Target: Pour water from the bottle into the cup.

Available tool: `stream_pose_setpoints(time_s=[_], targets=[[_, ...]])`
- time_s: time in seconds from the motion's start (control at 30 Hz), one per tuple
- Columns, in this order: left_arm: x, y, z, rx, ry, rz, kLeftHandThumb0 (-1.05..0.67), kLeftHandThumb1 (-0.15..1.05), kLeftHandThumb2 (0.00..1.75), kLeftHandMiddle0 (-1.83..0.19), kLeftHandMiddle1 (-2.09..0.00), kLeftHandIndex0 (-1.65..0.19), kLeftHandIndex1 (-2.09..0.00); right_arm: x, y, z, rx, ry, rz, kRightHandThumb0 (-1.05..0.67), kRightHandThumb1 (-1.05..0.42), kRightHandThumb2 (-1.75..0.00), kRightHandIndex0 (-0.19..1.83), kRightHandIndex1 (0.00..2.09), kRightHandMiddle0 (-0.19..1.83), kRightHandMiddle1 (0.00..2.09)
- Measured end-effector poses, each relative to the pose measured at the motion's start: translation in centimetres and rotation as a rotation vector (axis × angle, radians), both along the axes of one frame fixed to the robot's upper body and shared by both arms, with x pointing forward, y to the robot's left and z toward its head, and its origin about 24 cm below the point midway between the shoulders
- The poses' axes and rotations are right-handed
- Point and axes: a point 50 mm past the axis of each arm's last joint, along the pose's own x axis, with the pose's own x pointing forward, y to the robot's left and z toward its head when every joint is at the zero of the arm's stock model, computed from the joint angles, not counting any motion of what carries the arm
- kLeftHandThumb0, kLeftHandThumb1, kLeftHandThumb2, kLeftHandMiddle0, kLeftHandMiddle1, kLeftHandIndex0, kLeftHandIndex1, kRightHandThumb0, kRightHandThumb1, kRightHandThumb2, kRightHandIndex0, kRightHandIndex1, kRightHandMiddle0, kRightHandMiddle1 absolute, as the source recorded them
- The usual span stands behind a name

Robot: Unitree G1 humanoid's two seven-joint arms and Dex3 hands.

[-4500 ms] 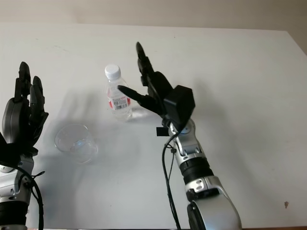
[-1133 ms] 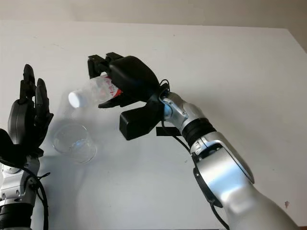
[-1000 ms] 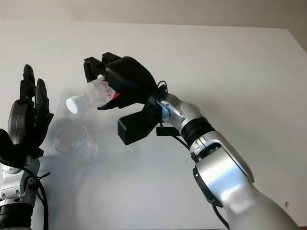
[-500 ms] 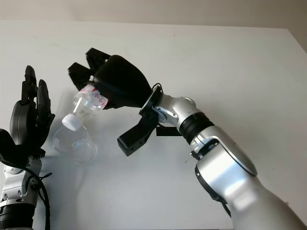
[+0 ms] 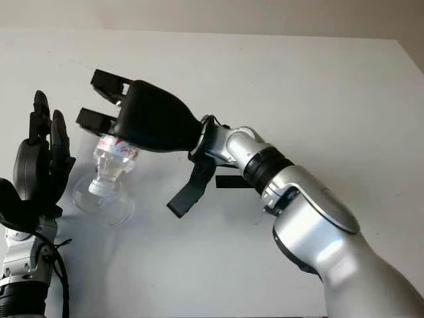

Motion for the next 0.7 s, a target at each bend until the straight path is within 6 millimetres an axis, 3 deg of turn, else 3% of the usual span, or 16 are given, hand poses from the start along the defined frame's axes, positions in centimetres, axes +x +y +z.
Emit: stream_pose_setpoints(time_s=[0.4,0.47,0.57,0.6,0.63,0.7], targets=[[0.02,0.01,-0.03,0.0,0.0,0.0,-0.8,1.05,0.61,0.19,0.0,0.19,0.0,-0.02,0.12,0.15,-0.004,-0.008,0.005,-0.5,-1.05,-0.15,1.17,2.09,0.53,1.49],[0.03,0.01,-0.02,0.0,-0.001,-0.001,-0.8,1.05,0.61,0.19,0.0,0.19,0.0,-0.03,0.12,0.17,0.0,-0.003,0.006,-0.5,-1.05,-0.18,1.18,2.09,0.54,1.58],[0.04,0.01,0.0,0.0,-0.001,0.0,-0.8,1.05,0.61,0.19,0.0,0.19,0.0,-0.06,0.15,0.21,0.008,0.019,0.01,-0.5,-1.05,-0.16,1.17,2.09,0.48,1.54],[0.04,0.01,0.0,0.0,-0.001,0.0,-0.8,1.05,0.61,0.19,0.0,0.19,0.0,-0.06,0.14,0.25,0.015,0.037,0.013,-0.5,-1.05,-0.16,1.18,2.09,0.52,1.59],[0.04,0.02,0.0,0.0,-0.001,0.0,-0.8,1.05,0.61,0.19,0.0,0.19,0.0,-0.06,0.13,0.3,0.027,0.083,0.018,-0.48,-1.05,-0.19,1.21,2.09,0.64,1.88],[0.04,0.02,0.0,0.0,-0.001,0.0,-0.8,1.05,0.61,0.19,0.0,0.19,0.0,0.15,0.09,0.66,0.079,0.244,0.018,-0.44,-1.05,-0.21,1.2,2.09,0.92,2.05]])
